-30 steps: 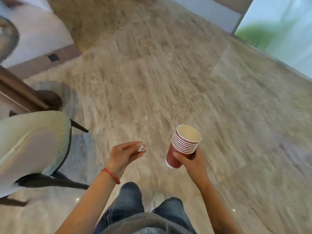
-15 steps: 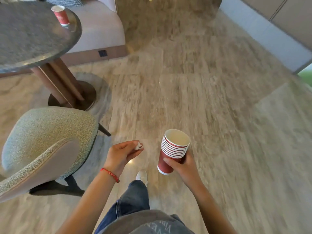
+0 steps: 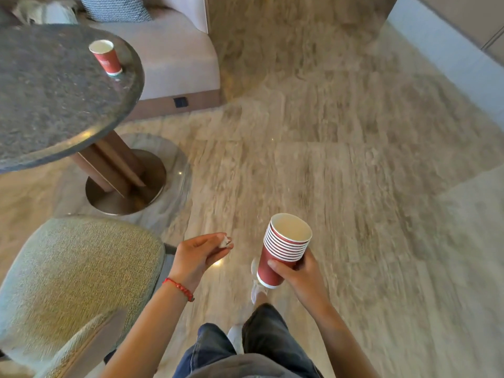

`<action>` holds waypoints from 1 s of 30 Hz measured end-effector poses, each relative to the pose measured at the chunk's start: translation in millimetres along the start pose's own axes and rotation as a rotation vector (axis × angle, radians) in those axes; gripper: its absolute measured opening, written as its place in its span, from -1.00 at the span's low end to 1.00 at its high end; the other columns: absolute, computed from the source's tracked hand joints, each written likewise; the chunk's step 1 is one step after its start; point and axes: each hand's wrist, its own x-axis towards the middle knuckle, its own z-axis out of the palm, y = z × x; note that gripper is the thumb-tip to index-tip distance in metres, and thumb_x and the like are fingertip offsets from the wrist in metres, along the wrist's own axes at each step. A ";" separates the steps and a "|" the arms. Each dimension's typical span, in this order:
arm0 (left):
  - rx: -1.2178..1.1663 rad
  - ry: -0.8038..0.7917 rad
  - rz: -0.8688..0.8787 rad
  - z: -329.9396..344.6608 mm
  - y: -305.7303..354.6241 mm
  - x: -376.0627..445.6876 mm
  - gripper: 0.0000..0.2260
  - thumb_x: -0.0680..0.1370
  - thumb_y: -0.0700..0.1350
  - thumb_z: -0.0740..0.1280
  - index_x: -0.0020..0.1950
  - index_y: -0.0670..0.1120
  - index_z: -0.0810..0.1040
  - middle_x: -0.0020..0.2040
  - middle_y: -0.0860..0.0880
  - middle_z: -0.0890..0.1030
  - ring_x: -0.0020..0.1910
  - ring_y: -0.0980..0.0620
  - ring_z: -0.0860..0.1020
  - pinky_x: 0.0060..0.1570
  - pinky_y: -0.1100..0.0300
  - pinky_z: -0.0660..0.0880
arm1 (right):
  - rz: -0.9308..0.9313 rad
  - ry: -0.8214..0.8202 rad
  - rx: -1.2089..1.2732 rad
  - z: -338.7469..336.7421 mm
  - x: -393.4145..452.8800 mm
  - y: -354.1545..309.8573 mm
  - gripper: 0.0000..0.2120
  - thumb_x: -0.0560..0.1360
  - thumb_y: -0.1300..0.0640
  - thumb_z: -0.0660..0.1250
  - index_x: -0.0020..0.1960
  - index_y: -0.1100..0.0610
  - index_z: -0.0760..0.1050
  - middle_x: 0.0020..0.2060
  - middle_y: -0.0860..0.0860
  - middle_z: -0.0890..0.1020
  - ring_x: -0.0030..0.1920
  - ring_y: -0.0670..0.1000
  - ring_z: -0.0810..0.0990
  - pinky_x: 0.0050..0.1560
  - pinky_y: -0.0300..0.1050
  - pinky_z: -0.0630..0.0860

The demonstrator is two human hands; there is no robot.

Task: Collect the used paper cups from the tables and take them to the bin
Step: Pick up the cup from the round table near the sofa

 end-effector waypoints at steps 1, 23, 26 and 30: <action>-0.001 0.010 -0.008 6.1 5.8 13.2 -0.92 0.49 -0.30 0.33 -0.12 -0.30 0.61 -0.23 -0.19 0.70 -0.22 -0.04 0.68 -0.29 0.29 0.59 | 0.000 -0.010 0.004 -1.0 18.4 -4.0 -0.37 0.29 0.15 0.55 0.29 0.03 0.38 0.08 -0.15 0.59 0.06 -0.19 0.58 -0.12 -0.43 0.51; -0.086 0.140 0.074 104.6 243.5 296.8 -0.87 0.48 -0.26 0.37 -0.24 -0.21 0.67 -0.20 -0.14 0.71 -0.20 -0.03 0.68 -0.32 0.31 0.57 | -0.060 -0.192 -0.021 46.5 413.7 -175.4 -0.41 0.17 -0.02 0.54 0.17 -0.01 0.46 0.04 -0.06 0.64 0.06 -0.09 0.62 0.05 -0.13 0.54; -0.119 0.155 0.102 102.9 292.9 339.6 -0.91 0.47 -0.26 0.37 -0.20 -0.25 0.65 -0.23 -0.16 0.70 -0.21 -0.03 0.68 -0.32 0.31 0.57 | -0.078 -0.220 -0.019 75.6 468.9 -208.1 -0.39 0.18 -0.02 0.54 0.19 0.02 0.46 0.04 -0.05 0.64 0.06 -0.08 0.62 0.07 -0.09 0.54; -0.158 0.158 0.139 100.3 354.0 387.4 -0.91 0.47 -0.27 0.37 -0.20 -0.26 0.64 -0.25 -0.17 0.70 -0.24 -0.02 0.68 -0.32 0.32 0.57 | -0.104 -0.270 -0.022 114.2 533.1 -255.5 -0.35 0.13 -0.11 0.54 0.17 0.02 0.48 0.02 -0.07 0.66 0.05 -0.10 0.62 -0.02 -0.21 0.55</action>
